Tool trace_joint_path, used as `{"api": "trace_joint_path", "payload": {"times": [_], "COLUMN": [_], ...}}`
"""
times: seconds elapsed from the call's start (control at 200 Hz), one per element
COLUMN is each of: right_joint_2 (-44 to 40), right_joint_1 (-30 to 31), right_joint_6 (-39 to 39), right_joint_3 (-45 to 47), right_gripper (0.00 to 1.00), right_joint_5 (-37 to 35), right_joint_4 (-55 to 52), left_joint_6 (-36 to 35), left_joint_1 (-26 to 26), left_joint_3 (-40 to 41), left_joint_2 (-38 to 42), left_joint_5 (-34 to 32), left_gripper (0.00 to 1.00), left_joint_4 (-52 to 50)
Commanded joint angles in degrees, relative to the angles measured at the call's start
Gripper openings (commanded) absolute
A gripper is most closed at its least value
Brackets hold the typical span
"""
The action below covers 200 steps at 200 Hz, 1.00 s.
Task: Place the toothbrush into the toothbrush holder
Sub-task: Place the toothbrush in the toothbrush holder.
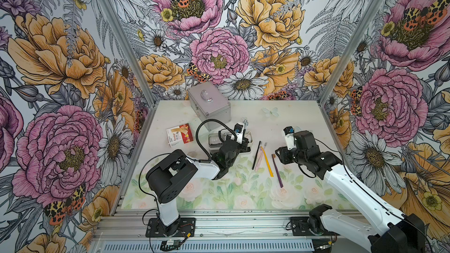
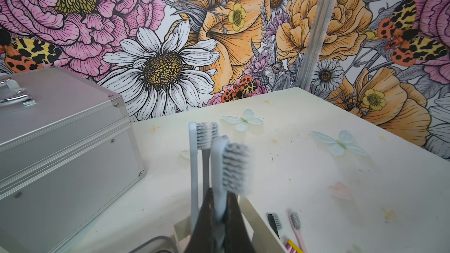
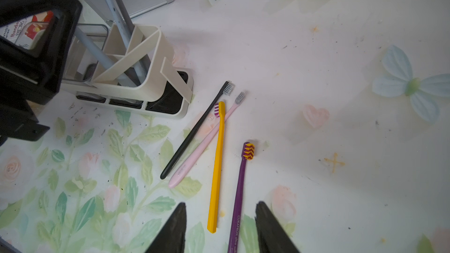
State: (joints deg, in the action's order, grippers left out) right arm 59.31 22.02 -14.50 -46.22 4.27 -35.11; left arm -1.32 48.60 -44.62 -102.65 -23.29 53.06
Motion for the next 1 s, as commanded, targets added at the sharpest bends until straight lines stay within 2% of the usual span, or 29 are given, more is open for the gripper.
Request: {"api": "trace_joint_path", "payload": {"times": [0.0, 0.535, 0.595, 0.665, 0.705, 0.755, 0.795, 0.886, 0.996], "right_joint_2": [-0.42, -0.03, 0.09, 0.28, 0.37, 0.45, 0.55, 0.46, 0.71], "right_joint_1": [-0.63, -0.79, -0.78, -0.9, -0.86, -0.87, -0.92, -0.93, -0.93], "right_joint_6": [-0.58, -0.44, -0.44, -0.44, -0.39, -0.41, -0.28, -0.32, -0.44], "right_joint_3": [0.49, 0.43, 0.43, 0.35, 0.34, 0.34, 0.33, 0.42, 0.34], "right_gripper": [0.48, 0.48, 0.48, 0.48, 0.48, 0.48, 0.48, 0.48, 0.48], "right_joint_5": [-0.22, -0.21, -0.1, -0.05, -0.05, 0.03, 0.09, 0.21, -0.7], "right_joint_4": [0.1, 0.13, 0.11, 0.12, 0.13, 0.13, 0.1, 0.13, 0.04], "left_joint_6": [-2.16, -4.63, -5.04, -5.73, -5.88, -5.97, -6.06, -6.59, -7.43], "left_joint_1": [0.7, 1.3, 1.47, 1.59, 1.67, 1.69, 1.75, 2.0, 2.52], "left_joint_3": [1.11, 2.47, 2.99, 3.28, 3.16, 3.01, 3.01, 2.93, 2.73], "left_joint_2": [-0.96, -5.02, -4.82, -4.84, -4.71, -4.74, -4.67, -4.25, -2.48], "left_joint_5": [1.14, 0.14, 0.14, 0.13, 0.14, 0.25, 0.33, 0.54, 1.03], "left_gripper": [0.0, 0.0, 0.16, 0.19, 0.25, 0.41, 0.48, 0.58, 0.61], "left_joint_4": [5.98, 12.58, 13.97, 15.07, 14.95, 14.76, 14.78, 14.99, 14.54]}}
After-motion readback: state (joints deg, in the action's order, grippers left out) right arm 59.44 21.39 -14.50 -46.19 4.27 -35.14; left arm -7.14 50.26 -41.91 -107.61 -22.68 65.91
